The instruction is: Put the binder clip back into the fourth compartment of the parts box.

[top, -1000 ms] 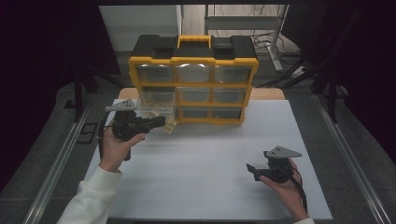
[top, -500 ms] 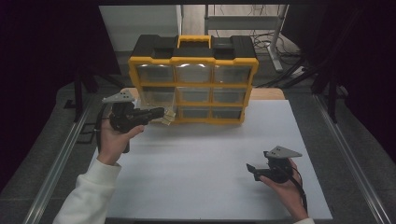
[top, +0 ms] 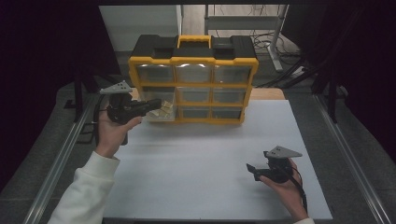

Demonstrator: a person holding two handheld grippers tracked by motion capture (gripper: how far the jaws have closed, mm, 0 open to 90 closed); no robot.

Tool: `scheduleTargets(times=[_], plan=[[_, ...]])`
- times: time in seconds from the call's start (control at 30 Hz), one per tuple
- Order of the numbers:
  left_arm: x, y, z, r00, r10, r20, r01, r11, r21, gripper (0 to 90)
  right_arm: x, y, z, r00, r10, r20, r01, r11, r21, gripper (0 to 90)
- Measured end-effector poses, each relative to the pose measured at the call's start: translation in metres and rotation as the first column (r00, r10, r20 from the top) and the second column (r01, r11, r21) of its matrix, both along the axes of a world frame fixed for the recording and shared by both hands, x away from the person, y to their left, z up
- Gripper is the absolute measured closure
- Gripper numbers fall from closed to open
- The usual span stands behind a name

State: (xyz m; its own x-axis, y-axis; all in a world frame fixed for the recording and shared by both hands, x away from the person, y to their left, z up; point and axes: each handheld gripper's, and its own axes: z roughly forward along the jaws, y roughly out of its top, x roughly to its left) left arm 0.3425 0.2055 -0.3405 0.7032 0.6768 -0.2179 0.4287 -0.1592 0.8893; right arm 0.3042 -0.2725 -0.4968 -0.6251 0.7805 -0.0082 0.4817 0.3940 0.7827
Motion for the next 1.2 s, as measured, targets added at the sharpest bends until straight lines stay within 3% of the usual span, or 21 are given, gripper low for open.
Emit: scheduleTargets(times=[0.6, 1.2], plan=[[0.015, 0.000, 0.006, 0.9993, 0.036, 0.010, -0.036, 0.9991, 0.024, 89.3, 0.000, 0.000, 0.000, 1.0000, 0.000, 0.001, 0.000, 1.0000, 0.000, 13.7], [0.042, 0.005, 0.010, 0.9925, 0.122, 0.006, -0.123, 0.9922, 0.022, 89.3, 0.000, 0.000, -0.001, 1.0000, 0.000, -0.001, 0.000, 1.0000, -0.001, 13.7]])
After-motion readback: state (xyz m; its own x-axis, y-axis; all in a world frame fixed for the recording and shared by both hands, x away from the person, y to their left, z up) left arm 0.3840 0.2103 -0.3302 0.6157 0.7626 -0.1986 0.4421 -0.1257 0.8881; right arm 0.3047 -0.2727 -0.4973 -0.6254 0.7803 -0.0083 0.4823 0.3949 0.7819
